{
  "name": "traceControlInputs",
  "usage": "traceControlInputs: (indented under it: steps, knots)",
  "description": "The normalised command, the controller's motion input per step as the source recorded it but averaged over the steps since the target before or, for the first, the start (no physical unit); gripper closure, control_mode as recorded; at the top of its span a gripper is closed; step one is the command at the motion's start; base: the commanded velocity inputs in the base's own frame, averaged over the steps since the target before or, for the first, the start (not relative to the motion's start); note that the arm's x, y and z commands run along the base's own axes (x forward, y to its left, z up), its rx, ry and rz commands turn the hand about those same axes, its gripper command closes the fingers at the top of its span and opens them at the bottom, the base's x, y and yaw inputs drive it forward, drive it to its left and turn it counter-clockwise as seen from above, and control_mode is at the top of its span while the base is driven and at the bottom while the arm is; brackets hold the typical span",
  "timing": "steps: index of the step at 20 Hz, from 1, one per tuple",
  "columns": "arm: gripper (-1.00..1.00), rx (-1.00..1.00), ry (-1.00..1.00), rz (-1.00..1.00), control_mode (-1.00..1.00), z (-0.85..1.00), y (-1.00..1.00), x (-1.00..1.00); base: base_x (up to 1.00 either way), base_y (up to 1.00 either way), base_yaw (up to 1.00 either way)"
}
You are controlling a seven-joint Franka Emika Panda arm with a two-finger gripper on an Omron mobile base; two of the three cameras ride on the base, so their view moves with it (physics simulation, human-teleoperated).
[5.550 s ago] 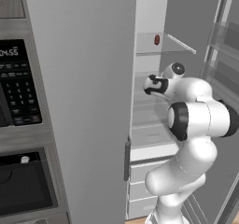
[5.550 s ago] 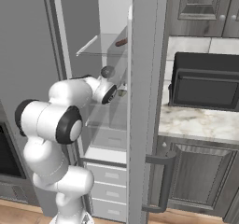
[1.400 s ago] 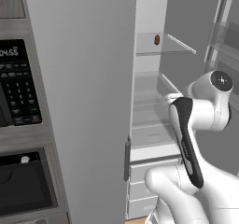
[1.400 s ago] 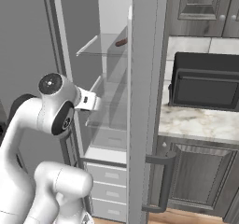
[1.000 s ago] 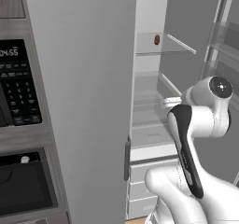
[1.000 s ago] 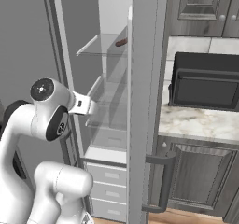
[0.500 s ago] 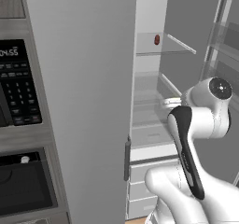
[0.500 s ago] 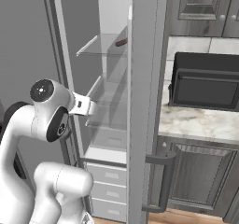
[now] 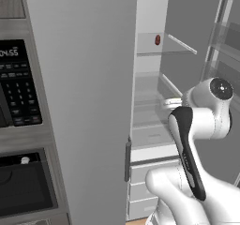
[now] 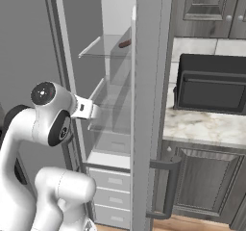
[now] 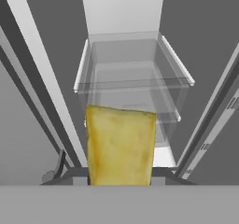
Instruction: Retrieve the sausage and cheese from the fridge and place them on the cutting board on the counter.
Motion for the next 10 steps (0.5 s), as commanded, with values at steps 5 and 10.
traceControlInputs:
  steps: [5, 10]
  knots:
    - [1.0, 0.0, 0.0, 0.0, 1.0, 0.0, 0.0, 0.0, -0.65, 0.12, 0.0]
    - [1.0, 0.0, 0.0, 0.0, 1.0, 0.0, 0.0, 0.0, -0.21, 0.67, 0.0]
